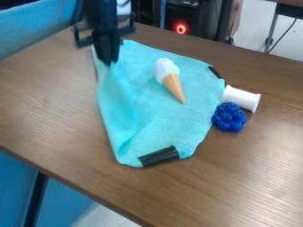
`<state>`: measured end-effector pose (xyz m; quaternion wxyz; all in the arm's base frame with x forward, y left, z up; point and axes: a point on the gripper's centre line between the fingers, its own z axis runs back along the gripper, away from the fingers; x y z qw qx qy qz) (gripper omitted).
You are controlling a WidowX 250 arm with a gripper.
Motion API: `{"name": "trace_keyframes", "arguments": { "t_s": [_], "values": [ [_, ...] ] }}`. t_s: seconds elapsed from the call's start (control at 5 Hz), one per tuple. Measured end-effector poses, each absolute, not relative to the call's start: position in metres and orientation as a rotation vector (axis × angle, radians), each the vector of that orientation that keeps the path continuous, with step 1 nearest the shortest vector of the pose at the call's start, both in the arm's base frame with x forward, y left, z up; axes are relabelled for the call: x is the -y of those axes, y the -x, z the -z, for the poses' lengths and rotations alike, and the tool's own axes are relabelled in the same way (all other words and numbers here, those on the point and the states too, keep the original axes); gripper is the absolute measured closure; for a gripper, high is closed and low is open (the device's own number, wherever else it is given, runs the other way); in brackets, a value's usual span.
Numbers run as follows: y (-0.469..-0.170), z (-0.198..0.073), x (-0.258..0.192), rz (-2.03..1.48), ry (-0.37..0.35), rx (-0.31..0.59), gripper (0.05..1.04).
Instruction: Unfold the cloth from top right to bottom left
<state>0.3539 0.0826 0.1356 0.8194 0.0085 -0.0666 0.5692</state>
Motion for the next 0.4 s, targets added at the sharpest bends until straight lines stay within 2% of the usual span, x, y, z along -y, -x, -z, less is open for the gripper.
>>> {"name": "trace_keyframes", "arguments": {
  "t_s": [0.4],
  "values": [
    [-0.309, -0.097, -0.121, -1.188, -0.089, 0.105, 1.011]
  ]
}}
